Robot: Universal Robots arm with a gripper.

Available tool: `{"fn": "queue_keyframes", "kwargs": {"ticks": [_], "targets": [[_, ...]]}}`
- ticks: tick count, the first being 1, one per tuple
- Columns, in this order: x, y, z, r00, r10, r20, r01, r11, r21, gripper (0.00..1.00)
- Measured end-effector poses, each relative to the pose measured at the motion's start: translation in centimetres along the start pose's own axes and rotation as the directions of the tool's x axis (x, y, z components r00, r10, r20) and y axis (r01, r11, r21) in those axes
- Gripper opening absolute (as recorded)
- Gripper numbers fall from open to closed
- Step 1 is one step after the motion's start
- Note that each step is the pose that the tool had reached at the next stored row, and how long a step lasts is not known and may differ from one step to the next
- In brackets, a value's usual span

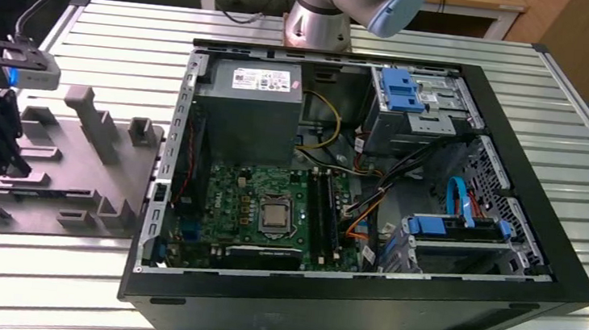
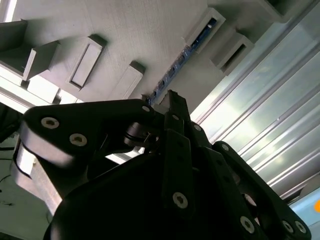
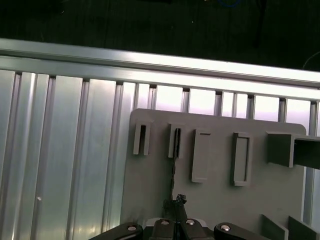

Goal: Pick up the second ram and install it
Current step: 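Pick up the second ram and move it above second insertion slot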

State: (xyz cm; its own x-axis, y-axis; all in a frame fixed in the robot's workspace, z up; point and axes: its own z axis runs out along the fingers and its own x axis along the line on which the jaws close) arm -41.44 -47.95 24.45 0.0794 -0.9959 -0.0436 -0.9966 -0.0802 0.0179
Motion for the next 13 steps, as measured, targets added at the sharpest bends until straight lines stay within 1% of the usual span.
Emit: {"fn": "queue_keyframes", "kwargs": {"ticks": [3,6,8,11,13], "targets": [[0.02,0.03,0.55,1.0000,-0.004,0.0001,0.004,1.0000,-0.0001,0.10],[0.03,0.03,0.89,1.0000,-0.006,0.0006,0.006,1.0000,-0.0002,0.10],[0.04,0.05,1.12,1.0000,-0.006,0.0031,0.006,1.0000,0.0003,0.10],[0.03,0.10,1.44,1.0000,-0.006,0.0032,0.006,1.0000,0.0002,0.10],[0.03,0.09,1.58,0.9999,0.010,0.0036,-0.010,0.9999,0.0009,0.10]]}}
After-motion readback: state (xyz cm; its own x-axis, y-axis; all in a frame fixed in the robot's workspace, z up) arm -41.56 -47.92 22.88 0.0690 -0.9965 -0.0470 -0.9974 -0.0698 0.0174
